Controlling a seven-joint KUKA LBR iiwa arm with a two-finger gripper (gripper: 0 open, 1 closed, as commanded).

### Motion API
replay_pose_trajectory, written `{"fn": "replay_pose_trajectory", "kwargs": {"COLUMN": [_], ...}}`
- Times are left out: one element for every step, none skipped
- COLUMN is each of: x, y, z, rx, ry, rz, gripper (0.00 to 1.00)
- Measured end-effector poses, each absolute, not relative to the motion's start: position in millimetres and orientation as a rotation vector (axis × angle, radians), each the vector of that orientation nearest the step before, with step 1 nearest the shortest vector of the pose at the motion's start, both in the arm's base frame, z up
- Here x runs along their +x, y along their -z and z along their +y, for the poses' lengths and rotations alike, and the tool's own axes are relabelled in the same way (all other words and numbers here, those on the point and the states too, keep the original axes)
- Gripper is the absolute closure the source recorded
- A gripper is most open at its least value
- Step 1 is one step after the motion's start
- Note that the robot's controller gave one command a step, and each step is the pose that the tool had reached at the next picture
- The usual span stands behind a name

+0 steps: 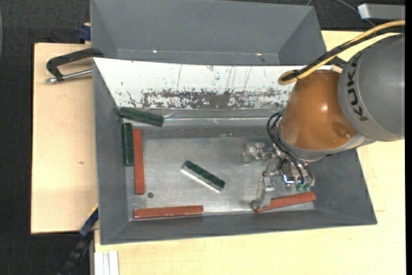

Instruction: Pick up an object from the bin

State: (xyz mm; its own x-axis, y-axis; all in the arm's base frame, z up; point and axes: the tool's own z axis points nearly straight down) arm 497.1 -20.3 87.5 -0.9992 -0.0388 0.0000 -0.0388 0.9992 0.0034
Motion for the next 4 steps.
{"fn": "replay_pose_trajectory", "kwargs": {"x": [495.0, 494.4, 492.9, 493.7], "y": [-87, -88, -85, -80], "z": [-14, 11, 24, 55], "rx": [-0.012, 0.332, 0.078, 0.033], "ry": [0.002, 0.001, 0.003, 0.002], "rz": [-3.141, -3.124, -3.140, -3.143], "gripper": [0.00, 0.00, 0.00, 0.00]}}
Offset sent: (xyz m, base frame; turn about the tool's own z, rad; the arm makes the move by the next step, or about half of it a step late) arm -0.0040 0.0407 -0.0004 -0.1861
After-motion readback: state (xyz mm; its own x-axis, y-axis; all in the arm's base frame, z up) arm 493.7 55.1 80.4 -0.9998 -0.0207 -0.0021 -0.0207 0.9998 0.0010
